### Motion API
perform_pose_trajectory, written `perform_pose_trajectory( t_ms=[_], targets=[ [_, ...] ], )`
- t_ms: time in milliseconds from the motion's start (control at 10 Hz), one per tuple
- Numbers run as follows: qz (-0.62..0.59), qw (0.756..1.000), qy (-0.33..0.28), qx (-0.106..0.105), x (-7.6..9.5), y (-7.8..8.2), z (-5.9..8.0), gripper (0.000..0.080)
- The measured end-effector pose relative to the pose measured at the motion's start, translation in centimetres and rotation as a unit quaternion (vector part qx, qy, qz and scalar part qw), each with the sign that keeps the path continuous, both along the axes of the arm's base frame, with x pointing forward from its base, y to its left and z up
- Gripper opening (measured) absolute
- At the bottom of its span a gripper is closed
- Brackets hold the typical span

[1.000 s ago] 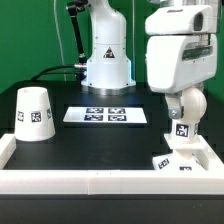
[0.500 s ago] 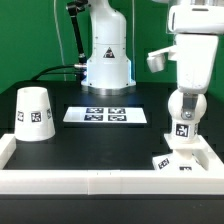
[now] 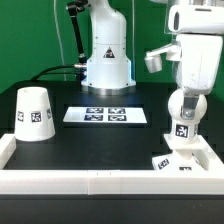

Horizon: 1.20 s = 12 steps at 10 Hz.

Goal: Assemble lamp

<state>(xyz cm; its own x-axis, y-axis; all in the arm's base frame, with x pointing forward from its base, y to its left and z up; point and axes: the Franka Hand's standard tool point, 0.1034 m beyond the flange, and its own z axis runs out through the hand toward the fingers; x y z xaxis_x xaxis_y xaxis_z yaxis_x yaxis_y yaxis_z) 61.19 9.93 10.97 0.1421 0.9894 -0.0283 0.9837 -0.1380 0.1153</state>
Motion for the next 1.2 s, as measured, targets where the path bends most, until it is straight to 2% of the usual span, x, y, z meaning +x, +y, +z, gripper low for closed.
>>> perform_pose_trajectory(
  t_ms=[200, 400, 800, 1200],
  targets=[
    [-0.028, 1.000, -0.001, 0.003, 0.01, -0.11, 0.00, 0.0576],
    [-0.119, 0.993, -0.005, 0.014, 0.02, -0.27, -0.01, 0.0576],
    [-0.316, 0.948, -0.015, 0.037, 0.01, -0.14, -0.03, 0.0576],
    [-0.416, 0.908, -0.019, 0.049, 0.01, -0.10, -0.02, 0.0577]
  ],
)
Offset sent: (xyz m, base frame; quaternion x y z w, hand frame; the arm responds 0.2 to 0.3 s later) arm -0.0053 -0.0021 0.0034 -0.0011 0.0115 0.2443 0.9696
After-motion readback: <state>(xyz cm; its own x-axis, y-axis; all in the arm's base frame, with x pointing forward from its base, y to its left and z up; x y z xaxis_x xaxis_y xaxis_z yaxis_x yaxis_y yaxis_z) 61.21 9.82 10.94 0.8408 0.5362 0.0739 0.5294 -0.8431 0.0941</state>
